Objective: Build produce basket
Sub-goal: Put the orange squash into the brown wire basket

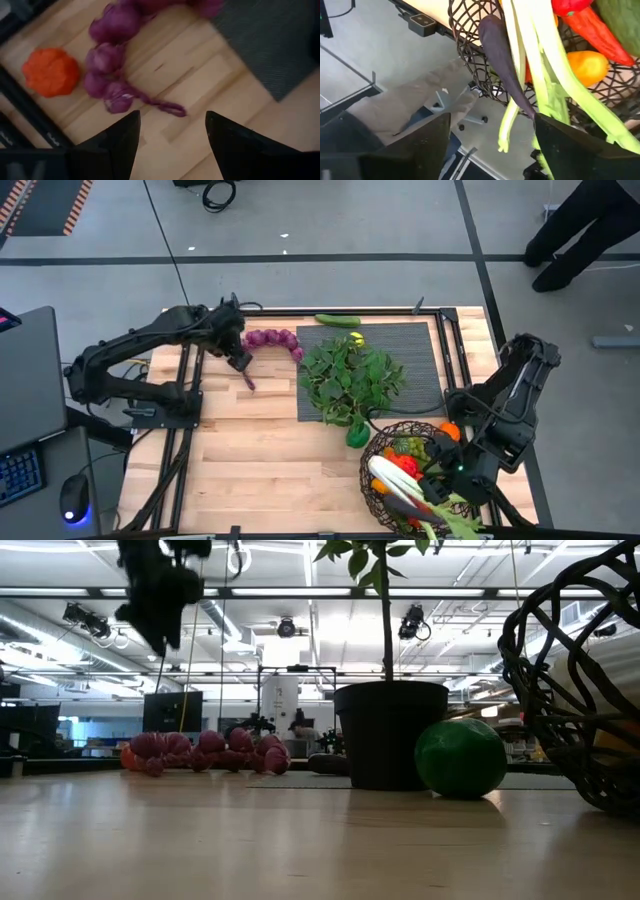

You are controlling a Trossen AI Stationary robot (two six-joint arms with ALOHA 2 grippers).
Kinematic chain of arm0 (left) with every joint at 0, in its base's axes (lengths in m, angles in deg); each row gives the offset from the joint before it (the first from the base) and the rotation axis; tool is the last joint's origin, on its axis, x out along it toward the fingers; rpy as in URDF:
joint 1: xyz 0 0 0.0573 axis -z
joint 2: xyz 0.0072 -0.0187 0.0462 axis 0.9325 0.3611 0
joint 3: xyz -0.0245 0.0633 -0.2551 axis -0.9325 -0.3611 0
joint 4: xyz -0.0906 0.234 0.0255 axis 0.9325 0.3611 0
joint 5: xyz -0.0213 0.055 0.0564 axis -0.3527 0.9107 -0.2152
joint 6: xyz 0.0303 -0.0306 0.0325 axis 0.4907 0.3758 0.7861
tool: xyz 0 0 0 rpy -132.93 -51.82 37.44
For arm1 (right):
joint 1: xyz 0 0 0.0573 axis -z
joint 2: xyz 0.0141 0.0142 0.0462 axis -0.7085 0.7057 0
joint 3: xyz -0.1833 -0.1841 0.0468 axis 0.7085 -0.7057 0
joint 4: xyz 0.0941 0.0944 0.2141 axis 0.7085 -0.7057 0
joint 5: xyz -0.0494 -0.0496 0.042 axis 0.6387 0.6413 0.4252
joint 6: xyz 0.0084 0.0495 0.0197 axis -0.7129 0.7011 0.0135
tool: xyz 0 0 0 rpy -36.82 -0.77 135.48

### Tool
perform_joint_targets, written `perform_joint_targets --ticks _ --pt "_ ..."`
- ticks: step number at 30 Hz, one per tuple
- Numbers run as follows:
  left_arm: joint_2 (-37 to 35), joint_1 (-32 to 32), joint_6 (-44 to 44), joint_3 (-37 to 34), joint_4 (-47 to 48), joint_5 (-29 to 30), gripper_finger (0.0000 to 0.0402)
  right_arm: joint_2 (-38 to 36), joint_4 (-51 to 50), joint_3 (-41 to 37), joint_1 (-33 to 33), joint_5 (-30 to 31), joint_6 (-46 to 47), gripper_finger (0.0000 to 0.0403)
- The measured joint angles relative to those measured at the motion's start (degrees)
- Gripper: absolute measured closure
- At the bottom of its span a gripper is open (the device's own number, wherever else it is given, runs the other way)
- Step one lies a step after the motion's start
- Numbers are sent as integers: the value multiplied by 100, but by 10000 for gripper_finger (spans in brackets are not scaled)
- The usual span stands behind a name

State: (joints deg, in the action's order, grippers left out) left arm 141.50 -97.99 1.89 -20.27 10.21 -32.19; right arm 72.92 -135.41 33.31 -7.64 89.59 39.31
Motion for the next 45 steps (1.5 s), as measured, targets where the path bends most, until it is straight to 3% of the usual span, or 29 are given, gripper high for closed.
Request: perform_joint_targets --ticks 6,13,16,25,35,41,45 --pt "246 -1393 846 -372 -55 -800 170 308 293 0 1 -4 30 85" --pt "676 -2046 2062 -348 -295 -638 170 693 834 0 12 -6 -5 83" --pt "937 -2235 2126 -348 -434 -283 169 796 1110 0 12 -6 -1 83" --pt "2091 -2990 1686 -346 -379 -166 145 881 1289 0 56 -259 192 91" --pt "2397 -3065 2284 446 -605 556 107 873 1351 0 98 -203 149 92" --pt "2623 -3122 2251 492 -437 -226 45 871 1271 0 128 91 74 92" --pt "2885 -3128 2242 474 -317 -252 7 871 1306 0 109 95 76 92"
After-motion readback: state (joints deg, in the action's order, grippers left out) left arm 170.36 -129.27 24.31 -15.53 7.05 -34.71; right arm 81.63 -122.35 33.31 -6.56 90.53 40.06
